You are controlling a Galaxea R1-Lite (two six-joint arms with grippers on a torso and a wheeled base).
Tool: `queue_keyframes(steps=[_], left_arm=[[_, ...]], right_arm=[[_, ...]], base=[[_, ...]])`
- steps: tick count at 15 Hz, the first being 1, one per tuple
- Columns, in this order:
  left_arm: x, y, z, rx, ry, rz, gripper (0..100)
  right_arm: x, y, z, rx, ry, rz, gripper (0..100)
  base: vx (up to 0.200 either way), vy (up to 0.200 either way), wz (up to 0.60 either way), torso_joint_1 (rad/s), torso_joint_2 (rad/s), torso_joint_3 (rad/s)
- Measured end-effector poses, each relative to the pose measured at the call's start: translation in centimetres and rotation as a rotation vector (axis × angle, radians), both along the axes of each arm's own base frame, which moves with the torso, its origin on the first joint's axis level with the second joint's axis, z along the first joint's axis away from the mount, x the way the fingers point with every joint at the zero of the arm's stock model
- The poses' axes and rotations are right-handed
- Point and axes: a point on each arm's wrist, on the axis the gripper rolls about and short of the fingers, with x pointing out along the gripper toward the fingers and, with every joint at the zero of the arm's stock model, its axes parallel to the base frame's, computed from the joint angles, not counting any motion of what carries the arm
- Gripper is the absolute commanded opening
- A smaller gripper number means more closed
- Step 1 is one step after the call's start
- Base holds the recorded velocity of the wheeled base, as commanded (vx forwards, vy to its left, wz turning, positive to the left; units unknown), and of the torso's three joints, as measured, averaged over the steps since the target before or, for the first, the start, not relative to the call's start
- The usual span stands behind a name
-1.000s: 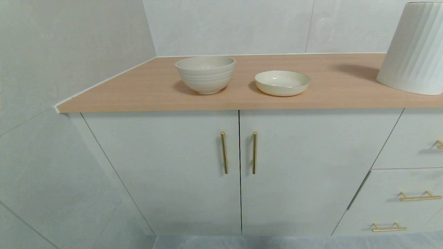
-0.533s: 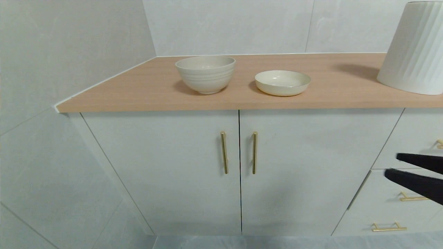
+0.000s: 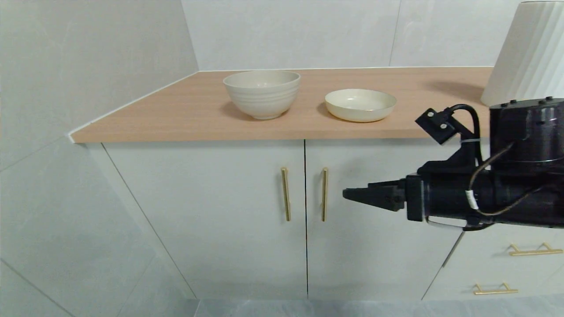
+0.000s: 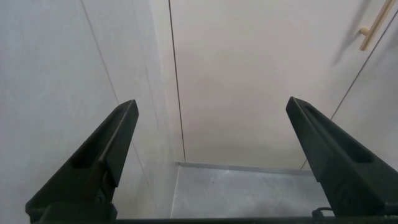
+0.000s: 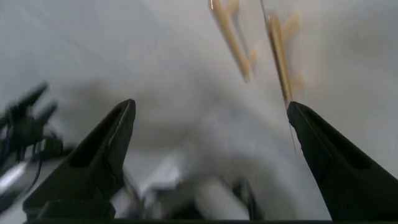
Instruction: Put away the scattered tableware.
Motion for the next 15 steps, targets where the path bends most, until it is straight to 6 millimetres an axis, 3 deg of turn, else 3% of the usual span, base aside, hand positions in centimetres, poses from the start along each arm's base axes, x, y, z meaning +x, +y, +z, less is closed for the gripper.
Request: queue_keyframes(steps=[8,11,15], left_arm=[[0.0,0.0,0.0,0.0,0.0,0.0,100],[0.0,0.0,0.0,0.0,0.0,0.0,100],[0.0,0.0,0.0,0.0,0.0,0.0,100]], right_arm=[[4.0,5.0,-6.8,0.066,-0.011,-0.132,100],[4.4,6.4,-7.5,0.175,0.04,-0.143,100],[4.9,7.0,-8.1,0.196,0.028,-0.166,100]], base=[[0.0,0.0,0.0,0.0,0.0,0.0],[0.0,0.0,0.0,0.0,0.0,0.0],[0.0,0.0,0.0,0.0,0.0,0.0]])
